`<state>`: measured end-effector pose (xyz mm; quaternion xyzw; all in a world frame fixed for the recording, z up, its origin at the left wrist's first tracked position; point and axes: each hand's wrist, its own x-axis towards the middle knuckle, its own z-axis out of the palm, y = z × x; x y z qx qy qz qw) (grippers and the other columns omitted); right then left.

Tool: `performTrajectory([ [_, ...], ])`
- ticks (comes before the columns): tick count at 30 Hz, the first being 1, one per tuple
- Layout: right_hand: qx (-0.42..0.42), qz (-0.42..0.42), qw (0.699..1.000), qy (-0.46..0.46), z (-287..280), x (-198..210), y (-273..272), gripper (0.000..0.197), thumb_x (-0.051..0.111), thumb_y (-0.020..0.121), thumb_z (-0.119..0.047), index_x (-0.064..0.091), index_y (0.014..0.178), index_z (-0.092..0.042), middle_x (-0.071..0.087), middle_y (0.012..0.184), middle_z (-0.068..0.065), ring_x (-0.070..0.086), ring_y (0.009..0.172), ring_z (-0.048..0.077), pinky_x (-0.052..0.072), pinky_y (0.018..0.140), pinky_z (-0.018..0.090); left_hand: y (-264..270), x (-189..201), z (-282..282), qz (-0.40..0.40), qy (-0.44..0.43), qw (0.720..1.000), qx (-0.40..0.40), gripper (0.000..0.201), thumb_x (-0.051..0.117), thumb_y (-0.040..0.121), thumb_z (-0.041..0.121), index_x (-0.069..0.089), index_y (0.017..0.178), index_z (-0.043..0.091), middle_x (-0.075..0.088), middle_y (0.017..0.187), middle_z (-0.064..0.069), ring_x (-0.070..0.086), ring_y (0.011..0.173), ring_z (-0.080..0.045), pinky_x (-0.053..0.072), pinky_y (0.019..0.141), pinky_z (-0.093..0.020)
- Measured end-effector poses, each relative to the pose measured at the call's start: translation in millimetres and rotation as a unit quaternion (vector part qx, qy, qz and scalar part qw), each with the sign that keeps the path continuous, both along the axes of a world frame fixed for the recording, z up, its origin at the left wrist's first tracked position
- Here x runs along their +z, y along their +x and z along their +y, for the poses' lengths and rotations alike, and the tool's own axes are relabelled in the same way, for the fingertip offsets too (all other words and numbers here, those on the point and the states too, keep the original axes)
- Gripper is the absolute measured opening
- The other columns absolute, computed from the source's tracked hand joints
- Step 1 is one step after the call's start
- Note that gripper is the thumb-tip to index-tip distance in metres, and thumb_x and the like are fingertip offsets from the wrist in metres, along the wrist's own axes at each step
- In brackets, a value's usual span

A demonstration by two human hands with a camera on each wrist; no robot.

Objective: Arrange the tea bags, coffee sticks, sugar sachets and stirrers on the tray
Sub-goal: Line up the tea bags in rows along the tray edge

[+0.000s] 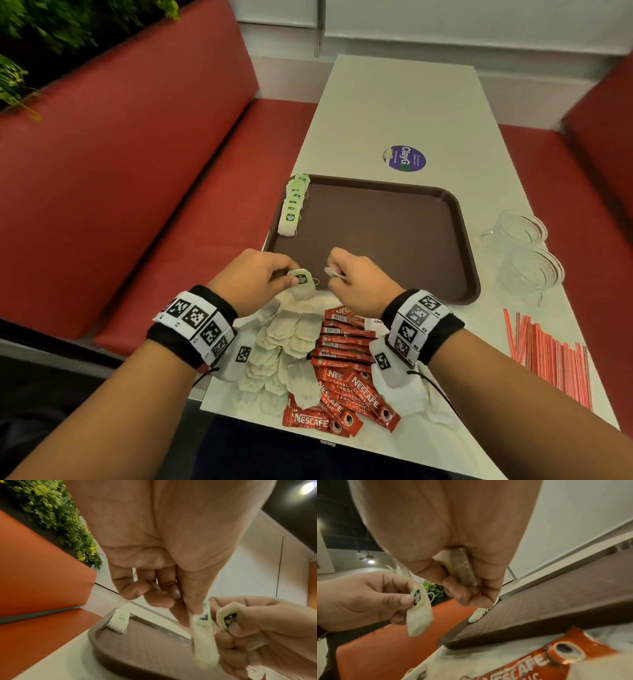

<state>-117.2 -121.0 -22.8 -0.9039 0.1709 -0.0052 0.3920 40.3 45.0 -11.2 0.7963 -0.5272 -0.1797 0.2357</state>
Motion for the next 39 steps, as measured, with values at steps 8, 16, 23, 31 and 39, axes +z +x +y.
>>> performTrajectory([
  [8,0.042,-0.067,0.997,0.008,2,-2,15,0.01,0.064,0.092,-0.022,0.063,0.084,-0.018,0.061,0.071,-0.004,0.05,0.063,0.008,0.043,0.061,0.028,-2,24,-18,-0.037,-0.04,0.997,-0.051,0.006,0.071,0.089,0.03,0.074,0.094,0.032,0.064,0.075,0.008,0.058,0.068,-0.01,0.05,0.064,-0.034],
  [16,0.015,-0.069,0.997,-0.009,-4,0,27,0.012,0.063,0.095,-0.026,0.059,0.104,-0.02,0.065,0.083,-0.003,0.058,0.07,0.012,0.044,0.063,0.027,25,36,-29,-0.062,-0.048,0.997,-0.025,0.008,0.071,0.089,0.025,0.075,0.096,0.026,0.067,0.077,0.008,0.06,0.07,-0.009,0.049,0.066,-0.03],
  [23,-0.023,-0.032,0.999,0.037,-21,4,24,0.011,0.05,0.095,-0.012,0.041,0.089,-0.014,0.048,0.067,-0.001,0.039,0.056,0.013,0.033,0.053,0.026,84,28,-54,-0.104,0.065,0.991,0.048,0.012,0.074,0.085,0.033,0.072,0.097,0.032,0.064,0.08,0.015,0.058,0.075,-0.005,0.052,0.076,-0.03],
  [31,0.0,0.017,0.999,0.029,-38,-2,20,0.006,0.052,0.095,-0.012,0.053,0.092,-0.018,0.07,0.091,0.004,0.065,0.081,0.026,0.056,0.077,0.046,110,4,-89,-0.072,0.23,0.97,0.019,0.012,0.08,0.081,0.032,0.073,0.091,0.029,0.066,0.078,0.014,0.06,0.075,-0.005,0.043,0.064,-0.023],
  [39,0.019,0.039,0.998,0.043,-44,-4,15,0.014,0.048,0.096,-0.007,0.052,0.093,-0.019,0.074,0.088,-0.01,0.069,0.077,0.015,0.06,0.074,0.04,122,-13,-127,-0.093,0.23,0.965,0.087,0.02,0.079,0.082,0.032,0.072,0.098,0.024,0.066,0.088,0.007,0.063,0.092,-0.016,0.053,0.083,-0.033],
])
